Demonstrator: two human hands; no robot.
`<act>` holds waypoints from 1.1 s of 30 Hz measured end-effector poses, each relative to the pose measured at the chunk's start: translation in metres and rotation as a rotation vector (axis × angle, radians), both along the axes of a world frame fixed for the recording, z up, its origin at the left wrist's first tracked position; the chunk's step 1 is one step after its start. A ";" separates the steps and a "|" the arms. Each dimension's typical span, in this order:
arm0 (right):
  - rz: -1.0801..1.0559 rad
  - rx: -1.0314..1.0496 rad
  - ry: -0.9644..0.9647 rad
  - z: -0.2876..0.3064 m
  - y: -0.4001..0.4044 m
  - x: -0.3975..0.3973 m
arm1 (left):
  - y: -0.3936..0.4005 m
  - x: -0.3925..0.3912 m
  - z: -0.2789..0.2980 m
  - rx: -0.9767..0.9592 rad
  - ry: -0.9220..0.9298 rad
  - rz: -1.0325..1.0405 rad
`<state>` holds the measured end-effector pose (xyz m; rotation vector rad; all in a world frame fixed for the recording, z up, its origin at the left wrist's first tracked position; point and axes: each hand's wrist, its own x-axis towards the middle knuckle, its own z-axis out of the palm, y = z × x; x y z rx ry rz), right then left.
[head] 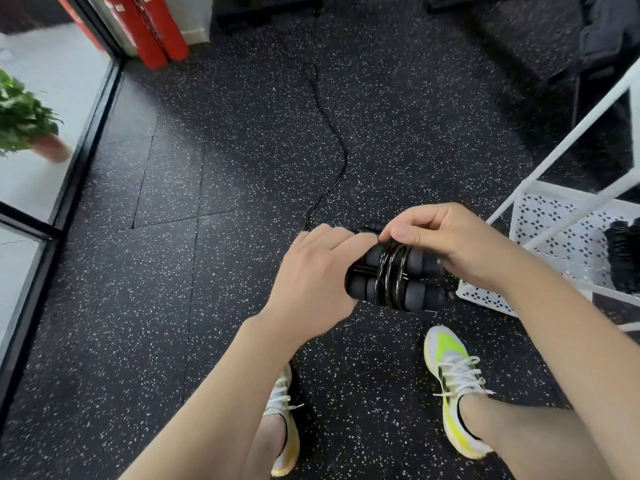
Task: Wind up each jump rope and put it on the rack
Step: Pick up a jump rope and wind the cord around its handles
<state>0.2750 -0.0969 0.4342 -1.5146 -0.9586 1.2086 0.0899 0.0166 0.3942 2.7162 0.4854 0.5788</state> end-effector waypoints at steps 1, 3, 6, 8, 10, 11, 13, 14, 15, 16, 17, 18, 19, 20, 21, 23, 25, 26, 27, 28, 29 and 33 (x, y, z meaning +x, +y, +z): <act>-0.016 0.014 0.107 -0.002 0.001 -0.002 | 0.000 0.000 0.001 -0.035 -0.023 -0.003; -0.045 0.038 0.251 -0.004 0.001 -0.006 | -0.002 0.001 0.004 -0.085 -0.059 -0.008; -0.085 0.044 0.354 -0.007 0.002 -0.014 | -0.004 0.002 0.007 -0.099 -0.086 0.008; -0.134 0.032 0.411 -0.010 0.005 -0.016 | -0.005 0.003 0.009 -0.091 -0.096 0.048; -0.193 0.010 0.475 -0.011 0.010 -0.018 | -0.005 0.003 0.010 -0.084 -0.109 0.091; -0.223 -0.003 0.535 -0.011 0.013 -0.021 | -0.005 0.003 0.011 -0.086 -0.115 0.116; -0.263 0.000 0.605 -0.013 0.015 -0.024 | -0.005 0.004 0.013 -0.096 -0.121 0.173; -0.266 0.017 0.609 -0.015 0.016 -0.026 | -0.005 0.004 0.013 -0.094 -0.119 0.205; -0.264 0.028 0.603 -0.017 0.016 -0.030 | -0.006 0.004 0.014 -0.085 -0.117 0.235; -0.263 0.035 0.584 -0.021 0.016 -0.033 | -0.006 0.005 0.014 -0.074 -0.117 0.262; -0.271 0.038 0.559 -0.025 0.016 -0.035 | -0.006 0.005 0.015 -0.066 -0.119 0.288; -0.293 0.038 0.522 -0.029 0.017 -0.038 | -0.006 0.006 0.014 -0.064 -0.121 0.315; -0.313 0.031 0.466 -0.030 0.018 -0.042 | -0.005 0.006 0.014 -0.065 -0.119 0.346; -0.341 0.009 0.377 -0.032 0.018 -0.045 | -0.004 0.007 0.014 -0.065 -0.110 0.377; -0.358 -0.016 0.260 -0.033 0.018 -0.049 | -0.003 0.008 0.013 -0.063 -0.095 0.406; -0.353 -0.052 0.051 -0.035 0.017 -0.056 | -0.004 0.009 0.012 -0.068 -0.066 0.458; -0.317 -0.055 -0.060 -0.038 0.016 -0.059 | -0.005 0.010 0.012 -0.095 -0.041 0.509; -0.304 -0.058 -0.122 -0.039 0.015 -0.060 | -0.005 0.011 0.013 -0.113 -0.028 0.536; -0.287 -0.064 -0.196 -0.038 0.015 -0.060 | -0.005 0.011 0.014 -0.132 -0.015 0.563; -0.261 -0.074 -0.274 -0.037 0.015 -0.062 | -0.005 0.011 0.015 -0.153 -0.001 0.589; -0.232 -0.084 -0.340 -0.034 0.014 -0.064 | -0.005 0.011 0.016 -0.172 0.018 0.612; -0.109 -0.143 -0.485 -0.027 0.010 -0.077 | -0.001 0.009 0.014 -0.194 0.098 0.667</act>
